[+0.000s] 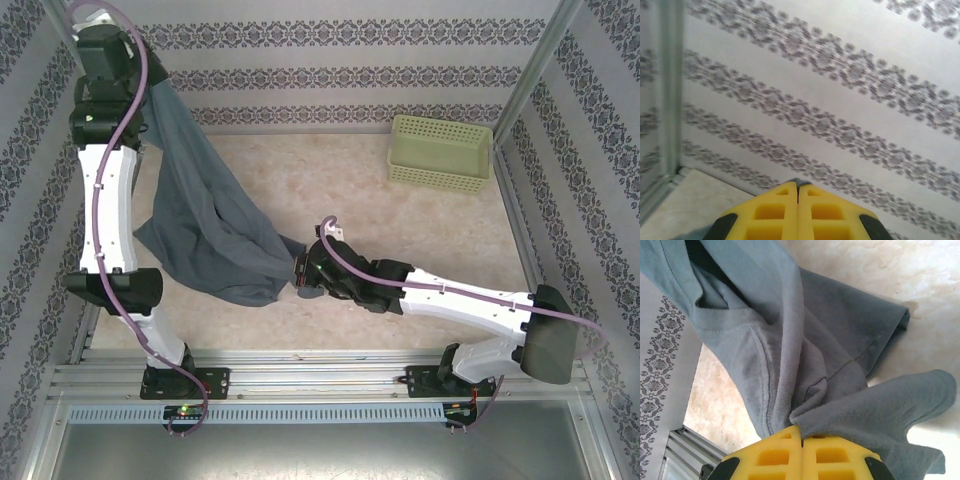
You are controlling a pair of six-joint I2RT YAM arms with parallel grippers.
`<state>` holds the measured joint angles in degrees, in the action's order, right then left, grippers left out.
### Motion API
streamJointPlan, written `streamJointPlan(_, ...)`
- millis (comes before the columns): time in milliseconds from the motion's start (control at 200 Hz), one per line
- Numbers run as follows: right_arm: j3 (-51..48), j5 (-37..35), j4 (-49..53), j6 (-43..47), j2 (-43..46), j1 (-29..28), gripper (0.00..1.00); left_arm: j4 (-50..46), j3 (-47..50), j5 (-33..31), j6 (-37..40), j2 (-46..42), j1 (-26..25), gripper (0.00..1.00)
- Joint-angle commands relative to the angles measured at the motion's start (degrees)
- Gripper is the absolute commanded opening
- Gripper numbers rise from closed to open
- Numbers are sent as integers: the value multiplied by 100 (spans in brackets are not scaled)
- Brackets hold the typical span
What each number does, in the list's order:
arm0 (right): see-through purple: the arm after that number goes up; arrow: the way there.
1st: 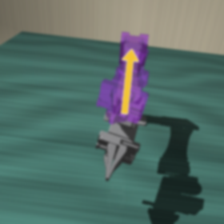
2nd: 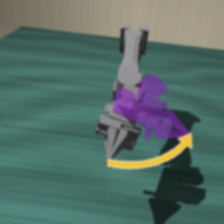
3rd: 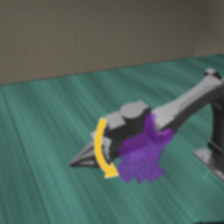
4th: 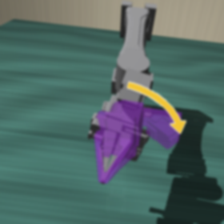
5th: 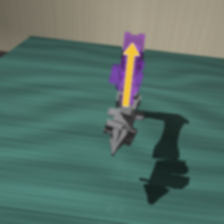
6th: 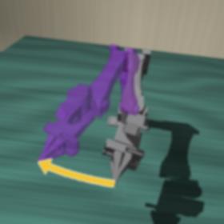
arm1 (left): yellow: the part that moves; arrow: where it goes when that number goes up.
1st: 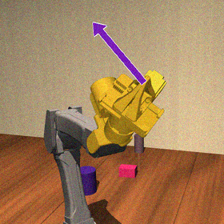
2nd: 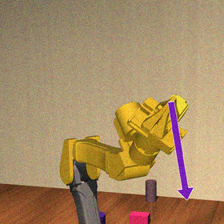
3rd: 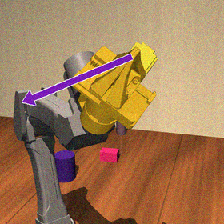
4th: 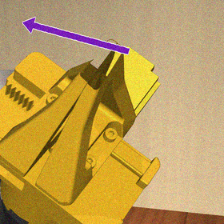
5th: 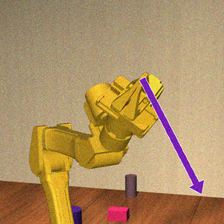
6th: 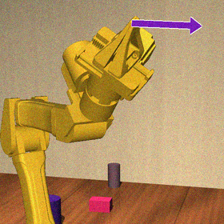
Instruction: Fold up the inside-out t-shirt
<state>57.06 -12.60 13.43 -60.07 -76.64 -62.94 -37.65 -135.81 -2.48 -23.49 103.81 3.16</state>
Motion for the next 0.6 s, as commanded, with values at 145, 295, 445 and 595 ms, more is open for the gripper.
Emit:
streamJointPlan(145,-915,-823,-196,-1166,550,-163,0,658,-151,1360,170,1005,-1084,0)
streamJointPlan(295,-1366,-1155,36,-1724,936,-231,0,752,-158,1607,279,1742,-1813,0)
streamJointPlan(445,-1694,-1567,350,-2272,1352,-320,0,830,-512,1793,184,2669,-2277,2)
streamJointPlan(595,-1988,-2019,846,-2823,1867,-375,0,-282,-2042,1995,193,3726,-2469,44)
